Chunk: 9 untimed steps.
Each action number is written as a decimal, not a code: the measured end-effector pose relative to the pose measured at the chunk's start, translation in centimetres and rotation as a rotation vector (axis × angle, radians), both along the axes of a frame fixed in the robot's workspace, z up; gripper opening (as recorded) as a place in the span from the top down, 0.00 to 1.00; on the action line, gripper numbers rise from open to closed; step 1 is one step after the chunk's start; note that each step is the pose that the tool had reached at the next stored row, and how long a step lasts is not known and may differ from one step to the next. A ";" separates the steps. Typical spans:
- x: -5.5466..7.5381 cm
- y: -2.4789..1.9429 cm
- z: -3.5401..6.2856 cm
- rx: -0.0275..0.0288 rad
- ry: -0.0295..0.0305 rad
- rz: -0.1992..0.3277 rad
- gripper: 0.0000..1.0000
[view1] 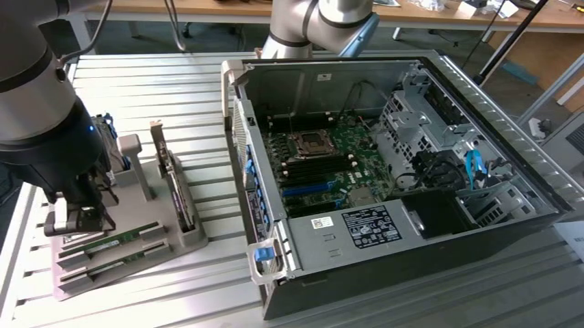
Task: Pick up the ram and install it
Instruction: 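Pick up the ram and move it above insertion slot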
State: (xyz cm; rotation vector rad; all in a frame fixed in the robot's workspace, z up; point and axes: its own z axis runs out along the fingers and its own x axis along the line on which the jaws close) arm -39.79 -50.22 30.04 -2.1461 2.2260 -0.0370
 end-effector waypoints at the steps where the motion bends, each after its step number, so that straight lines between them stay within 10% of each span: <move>1: 0.0 -0.10 -0.23 0.0002 -0.0002 0.001 0.60; 9: 0.0 -0.35 -1.41 0.0001 -0.0002 0.007 0.60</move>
